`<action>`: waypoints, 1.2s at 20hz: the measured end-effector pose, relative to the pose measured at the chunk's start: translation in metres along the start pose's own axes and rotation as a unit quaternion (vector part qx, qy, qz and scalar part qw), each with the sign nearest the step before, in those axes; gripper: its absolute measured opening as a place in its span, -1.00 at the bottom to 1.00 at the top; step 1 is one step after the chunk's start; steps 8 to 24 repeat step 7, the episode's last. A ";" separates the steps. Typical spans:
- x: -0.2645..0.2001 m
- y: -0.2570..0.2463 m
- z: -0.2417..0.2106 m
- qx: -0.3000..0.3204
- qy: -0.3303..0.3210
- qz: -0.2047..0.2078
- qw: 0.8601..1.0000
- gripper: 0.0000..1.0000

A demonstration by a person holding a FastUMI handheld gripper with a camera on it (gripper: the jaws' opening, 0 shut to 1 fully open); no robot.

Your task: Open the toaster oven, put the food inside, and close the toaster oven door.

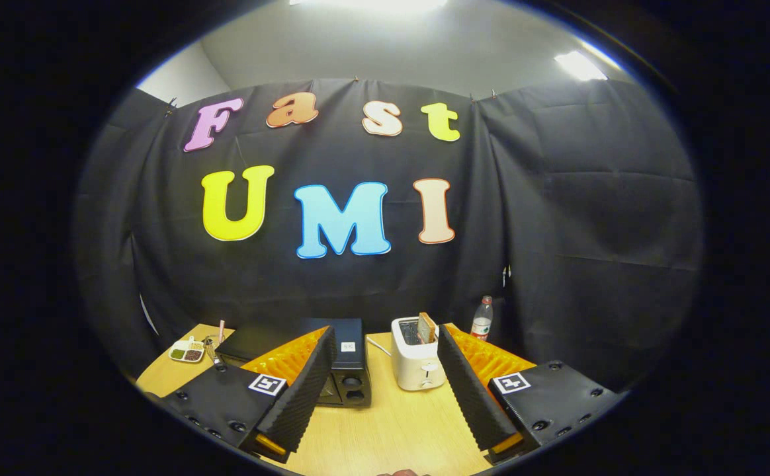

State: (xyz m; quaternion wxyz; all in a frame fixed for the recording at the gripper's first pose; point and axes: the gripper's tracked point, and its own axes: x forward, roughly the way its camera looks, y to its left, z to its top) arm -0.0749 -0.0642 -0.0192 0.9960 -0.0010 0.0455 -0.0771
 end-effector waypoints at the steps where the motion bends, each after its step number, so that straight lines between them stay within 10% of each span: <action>1: 0.002 0.005 0.000 -0.006 0.000 0.003 1.000 0.95; 24: 0.008 0.031 0.002 -0.010 -0.001 0.035 0.999 0.95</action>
